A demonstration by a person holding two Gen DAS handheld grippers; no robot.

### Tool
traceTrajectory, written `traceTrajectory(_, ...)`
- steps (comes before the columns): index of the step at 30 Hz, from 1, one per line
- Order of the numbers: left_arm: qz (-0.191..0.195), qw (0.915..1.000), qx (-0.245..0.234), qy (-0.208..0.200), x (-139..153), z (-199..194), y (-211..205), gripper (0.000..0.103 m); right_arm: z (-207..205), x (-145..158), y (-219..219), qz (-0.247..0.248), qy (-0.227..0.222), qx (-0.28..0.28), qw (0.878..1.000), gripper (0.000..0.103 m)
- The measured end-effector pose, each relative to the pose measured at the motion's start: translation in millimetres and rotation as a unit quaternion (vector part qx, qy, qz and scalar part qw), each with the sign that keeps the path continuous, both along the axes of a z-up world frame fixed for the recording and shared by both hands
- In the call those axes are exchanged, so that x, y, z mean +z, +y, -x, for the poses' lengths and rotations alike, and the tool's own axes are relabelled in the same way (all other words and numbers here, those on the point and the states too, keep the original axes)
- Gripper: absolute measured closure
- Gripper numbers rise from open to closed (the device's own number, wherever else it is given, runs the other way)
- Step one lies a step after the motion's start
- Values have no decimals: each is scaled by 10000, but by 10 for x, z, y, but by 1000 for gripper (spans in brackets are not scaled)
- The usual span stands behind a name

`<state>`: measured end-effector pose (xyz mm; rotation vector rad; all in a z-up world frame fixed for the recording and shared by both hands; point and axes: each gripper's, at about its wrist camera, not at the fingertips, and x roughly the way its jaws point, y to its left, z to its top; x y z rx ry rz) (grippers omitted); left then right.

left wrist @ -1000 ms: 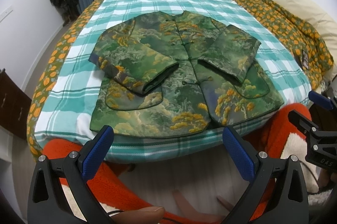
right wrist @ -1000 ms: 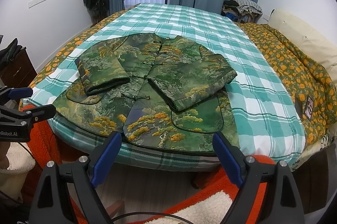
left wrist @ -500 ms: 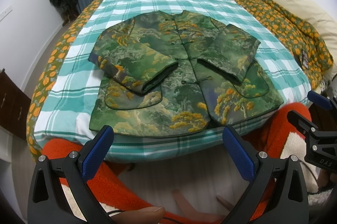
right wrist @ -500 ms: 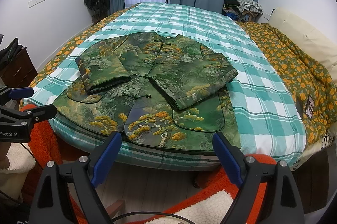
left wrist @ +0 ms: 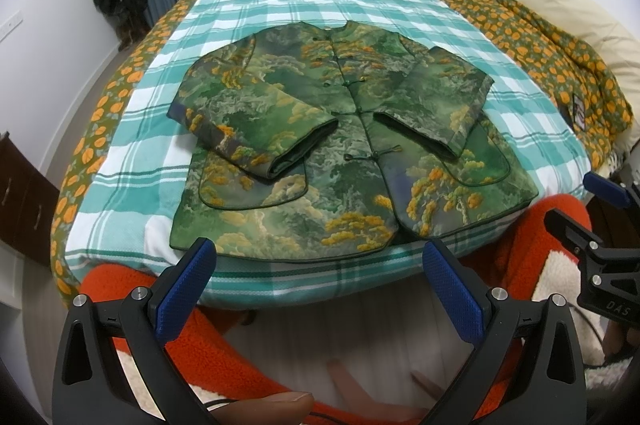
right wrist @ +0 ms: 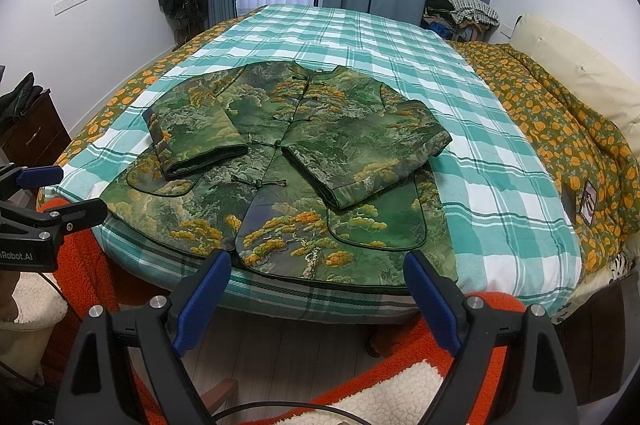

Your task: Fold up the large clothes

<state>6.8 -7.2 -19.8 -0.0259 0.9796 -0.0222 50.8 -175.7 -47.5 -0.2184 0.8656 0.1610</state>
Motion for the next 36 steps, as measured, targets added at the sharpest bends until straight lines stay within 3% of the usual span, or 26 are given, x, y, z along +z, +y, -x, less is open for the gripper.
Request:
traceTrajectory(31, -21, 10000, -26, -15, 21, 8, -36, 0, 2, -5, -4, -2, -6, 14, 10000, 13)
traceTrajectory(36, -52, 10000, 24, -55, 53, 16, -6, 0, -75, 51, -101, 120, -325, 23, 9994, 13)
